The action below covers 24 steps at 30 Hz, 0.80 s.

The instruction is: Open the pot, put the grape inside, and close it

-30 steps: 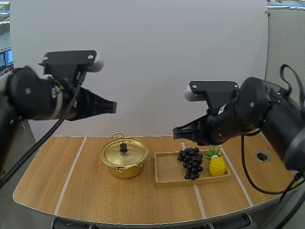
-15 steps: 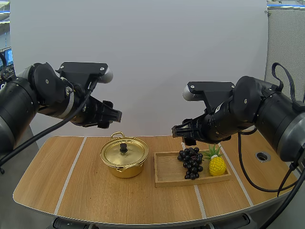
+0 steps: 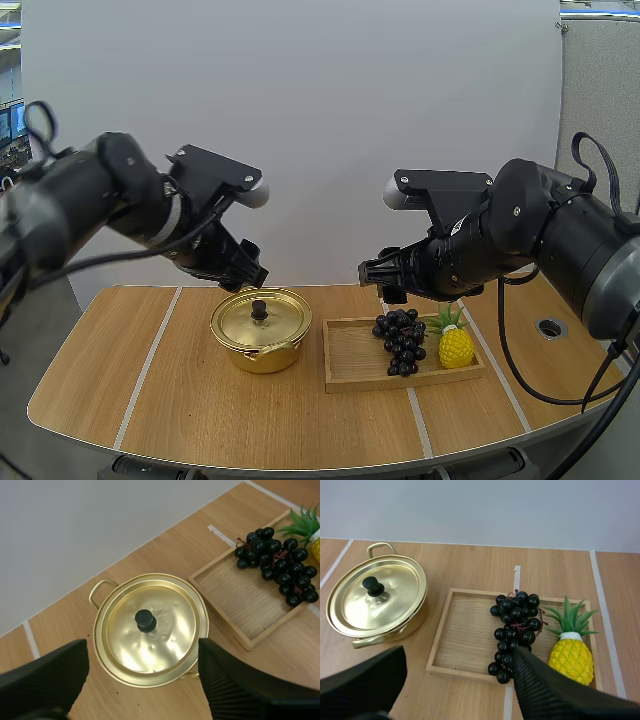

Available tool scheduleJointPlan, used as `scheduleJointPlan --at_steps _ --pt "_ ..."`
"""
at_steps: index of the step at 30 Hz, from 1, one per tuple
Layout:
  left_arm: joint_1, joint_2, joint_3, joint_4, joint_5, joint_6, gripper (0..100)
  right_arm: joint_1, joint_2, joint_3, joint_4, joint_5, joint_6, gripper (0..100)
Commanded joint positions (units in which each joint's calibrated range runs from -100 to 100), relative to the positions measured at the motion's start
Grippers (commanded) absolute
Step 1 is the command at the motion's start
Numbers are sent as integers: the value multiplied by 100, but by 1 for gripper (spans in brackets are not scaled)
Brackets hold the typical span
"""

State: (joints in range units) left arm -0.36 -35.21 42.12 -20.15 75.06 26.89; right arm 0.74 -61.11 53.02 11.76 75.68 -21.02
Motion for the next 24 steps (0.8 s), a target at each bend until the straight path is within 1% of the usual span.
scheduleJointPlan --at_steps 1,6,11,24 --pt "-15 627 -304 -152 -143 193 100 -22 -3 -40 160 -81 21 100" --pt "-15 1681 -826 -141 -164 266 100 -22 -3 -40 178 -81 21 100" --pt "-15 2373 -1074 -87 -95 303 100 -22 -3 -40 178 -81 21 100" --pt "-15 3083 -1109 -57 -469 417 100 -22 -3 -40 177 -97 21 100"
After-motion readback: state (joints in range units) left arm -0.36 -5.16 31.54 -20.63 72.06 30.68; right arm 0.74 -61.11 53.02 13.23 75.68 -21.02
